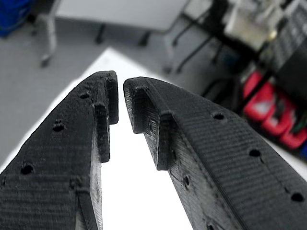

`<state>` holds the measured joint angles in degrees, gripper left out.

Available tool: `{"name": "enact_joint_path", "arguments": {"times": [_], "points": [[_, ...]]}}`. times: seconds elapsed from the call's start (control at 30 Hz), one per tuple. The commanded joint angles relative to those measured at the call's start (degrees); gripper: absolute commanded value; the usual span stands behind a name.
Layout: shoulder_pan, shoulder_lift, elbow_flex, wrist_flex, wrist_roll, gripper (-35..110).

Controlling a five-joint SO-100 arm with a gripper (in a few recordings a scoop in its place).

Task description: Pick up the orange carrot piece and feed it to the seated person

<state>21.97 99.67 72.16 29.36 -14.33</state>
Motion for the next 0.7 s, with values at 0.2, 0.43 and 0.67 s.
{"name": "enact_joint_path", "arguments": {"times": [0.2, 0.43, 0.67], "points": [[-1.1, 27.3, 29.4, -0.6, 12.0, -2], [-6.5, 42.9, 48.2, -0.5, 19.2, -2], [-13.1, 60.1, 64.3, -0.5, 21.7, -2]]}}
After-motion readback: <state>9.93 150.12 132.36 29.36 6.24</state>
